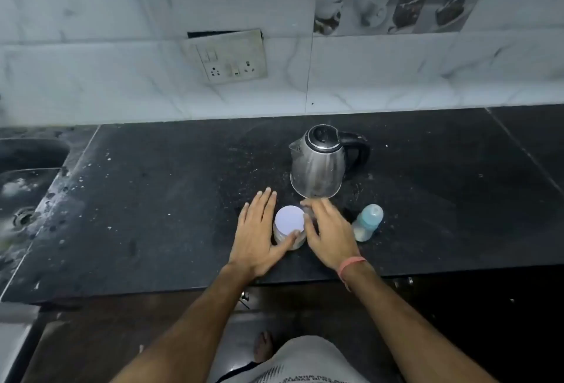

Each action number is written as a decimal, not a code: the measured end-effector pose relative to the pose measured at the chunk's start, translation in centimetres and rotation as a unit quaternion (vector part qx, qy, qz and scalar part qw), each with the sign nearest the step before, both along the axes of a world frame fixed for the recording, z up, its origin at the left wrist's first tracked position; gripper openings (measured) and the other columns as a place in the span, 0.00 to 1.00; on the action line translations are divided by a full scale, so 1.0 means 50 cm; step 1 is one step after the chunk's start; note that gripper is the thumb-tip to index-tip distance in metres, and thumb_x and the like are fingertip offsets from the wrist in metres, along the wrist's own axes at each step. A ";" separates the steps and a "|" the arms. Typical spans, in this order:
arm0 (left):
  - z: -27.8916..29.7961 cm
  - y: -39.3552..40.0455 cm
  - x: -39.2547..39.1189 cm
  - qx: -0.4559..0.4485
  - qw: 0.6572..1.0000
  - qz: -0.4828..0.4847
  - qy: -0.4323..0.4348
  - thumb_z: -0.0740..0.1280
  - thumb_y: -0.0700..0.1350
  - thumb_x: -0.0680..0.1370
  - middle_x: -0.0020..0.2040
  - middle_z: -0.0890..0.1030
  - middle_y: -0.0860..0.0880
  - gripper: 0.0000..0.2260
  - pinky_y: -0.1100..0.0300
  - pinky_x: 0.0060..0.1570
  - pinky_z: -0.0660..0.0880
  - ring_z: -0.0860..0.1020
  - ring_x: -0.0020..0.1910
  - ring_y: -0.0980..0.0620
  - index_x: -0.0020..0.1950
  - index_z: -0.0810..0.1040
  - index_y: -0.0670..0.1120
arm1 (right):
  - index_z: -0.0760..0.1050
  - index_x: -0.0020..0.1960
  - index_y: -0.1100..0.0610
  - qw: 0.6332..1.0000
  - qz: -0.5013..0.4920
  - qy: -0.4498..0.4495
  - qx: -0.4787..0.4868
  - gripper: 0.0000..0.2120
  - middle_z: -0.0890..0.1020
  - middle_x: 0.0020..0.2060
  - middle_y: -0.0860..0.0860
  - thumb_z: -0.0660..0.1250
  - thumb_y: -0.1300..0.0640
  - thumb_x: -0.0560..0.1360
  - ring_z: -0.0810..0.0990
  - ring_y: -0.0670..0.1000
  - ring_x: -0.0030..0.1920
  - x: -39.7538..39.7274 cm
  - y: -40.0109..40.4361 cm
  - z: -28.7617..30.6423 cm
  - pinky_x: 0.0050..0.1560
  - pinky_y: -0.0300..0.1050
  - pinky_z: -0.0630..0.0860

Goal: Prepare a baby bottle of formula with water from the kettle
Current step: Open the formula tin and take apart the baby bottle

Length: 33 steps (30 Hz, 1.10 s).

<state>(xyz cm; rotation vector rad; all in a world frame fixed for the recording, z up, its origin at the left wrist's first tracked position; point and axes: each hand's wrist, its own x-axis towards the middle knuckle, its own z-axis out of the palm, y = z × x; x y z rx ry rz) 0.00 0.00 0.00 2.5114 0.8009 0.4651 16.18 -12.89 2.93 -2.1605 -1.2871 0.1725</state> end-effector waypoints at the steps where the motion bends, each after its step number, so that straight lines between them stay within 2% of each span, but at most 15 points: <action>1: -0.013 -0.008 -0.006 -0.019 1.000 -0.002 0.004 0.59 0.77 0.83 0.92 0.55 0.50 0.49 0.41 0.89 0.51 0.50 0.91 0.51 0.92 0.56 0.45 | 0.76 0.71 0.46 1.000 0.003 0.021 -0.004 0.13 0.78 0.65 0.42 0.64 0.50 0.86 0.81 0.49 0.62 -0.007 0.001 -0.004 0.59 0.55 0.81; 3: -0.032 -0.017 -0.013 -0.055 0.998 0.007 0.015 0.66 0.75 0.80 0.90 0.63 0.50 0.49 0.41 0.87 0.57 0.57 0.90 0.50 0.91 0.60 0.46 | 0.75 0.71 0.45 0.999 -0.006 0.047 -0.026 0.16 0.78 0.66 0.41 0.63 0.43 0.86 0.82 0.50 0.63 -0.018 0.010 -0.005 0.60 0.56 0.80; 6: -0.039 -0.033 -0.006 -0.127 0.991 0.035 -0.010 0.78 0.69 0.74 0.79 0.76 0.56 0.43 0.44 0.79 0.70 0.72 0.81 0.51 0.84 0.70 0.53 | 0.71 0.77 0.44 0.993 -0.022 0.076 -0.093 0.30 0.76 0.70 0.43 0.68 0.34 0.78 0.76 0.51 0.70 -0.035 0.027 0.008 0.65 0.58 0.78; 8: -0.030 -0.032 0.007 -0.152 0.986 0.056 -0.031 0.81 0.65 0.72 0.73 0.80 0.60 0.39 0.47 0.73 0.75 0.77 0.74 0.55 0.80 0.74 0.57 | 0.67 0.81 0.45 0.985 -0.014 0.070 -0.154 0.40 0.73 0.72 0.45 0.72 0.31 0.74 0.72 0.53 0.73 -0.034 0.041 0.019 0.67 0.58 0.77; 10: -0.026 -0.034 0.014 -0.180 0.980 0.076 -0.036 0.81 0.62 0.70 0.72 0.82 0.61 0.38 0.47 0.71 0.77 0.78 0.71 0.56 0.79 0.75 0.59 | 0.66 0.82 0.46 0.979 -0.007 0.041 -0.198 0.44 0.72 0.71 0.47 0.74 0.30 0.72 0.71 0.54 0.72 -0.041 0.055 0.025 0.64 0.58 0.77; 13: -0.029 -0.032 0.021 -0.224 0.968 0.102 -0.041 0.78 0.60 0.70 0.69 0.84 0.62 0.36 0.50 0.65 0.81 0.82 0.65 0.58 0.78 0.76 0.63 | 0.68 0.79 0.49 0.975 -0.004 -0.006 -0.222 0.42 0.72 0.68 0.48 0.75 0.31 0.71 0.73 0.55 0.70 -0.043 0.074 0.023 0.59 0.57 0.78; 16: -0.031 -0.032 0.024 -0.217 0.968 0.114 -0.046 0.78 0.60 0.69 0.64 0.86 0.63 0.35 0.53 0.59 0.82 0.84 0.61 0.59 0.77 0.77 0.65 | 0.68 0.79 0.51 0.972 0.017 -0.034 -0.233 0.41 0.73 0.70 0.48 0.75 0.34 0.73 0.73 0.55 0.69 -0.034 0.082 0.027 0.59 0.56 0.79; 23: -0.037 -0.034 0.025 -0.205 0.970 0.114 -0.063 0.78 0.58 0.70 0.57 0.87 0.64 0.33 0.52 0.54 0.84 0.85 0.55 0.60 0.75 0.78 0.65 | 0.63 0.83 0.53 0.966 0.032 -0.047 -0.252 0.41 0.71 0.74 0.49 0.74 0.40 0.77 0.71 0.56 0.71 -0.045 0.085 0.044 0.61 0.55 0.79; 27: -0.039 -0.031 0.022 -0.201 0.973 0.104 -0.052 0.81 0.57 0.70 0.55 0.88 0.64 0.32 0.54 0.53 0.83 0.85 0.53 0.61 0.74 0.79 0.65 | 0.61 0.85 0.52 0.961 0.062 -0.060 -0.264 0.41 0.70 0.76 0.47 0.75 0.46 0.77 0.69 0.56 0.72 -0.041 0.084 0.055 0.61 0.55 0.80; 30: -0.039 -0.025 0.019 -0.201 0.975 0.085 -0.036 0.81 0.63 0.70 0.56 0.87 0.64 0.34 0.57 0.54 0.82 0.85 0.55 0.61 0.75 0.79 0.63 | 0.62 0.85 0.50 0.953 0.108 -0.064 -0.275 0.41 0.69 0.79 0.46 0.76 0.52 0.76 0.69 0.56 0.72 -0.030 0.084 0.062 0.62 0.56 0.81; 33: -0.040 -0.027 0.020 -0.201 0.975 0.092 -0.036 0.81 0.66 0.68 0.53 0.87 0.63 0.31 0.56 0.51 0.82 0.85 0.52 0.61 0.69 0.81 0.61 | 0.65 0.82 0.48 0.950 0.141 -0.059 -0.273 0.39 0.71 0.77 0.45 0.77 0.56 0.76 0.69 0.56 0.70 -0.022 0.091 0.062 0.62 0.52 0.78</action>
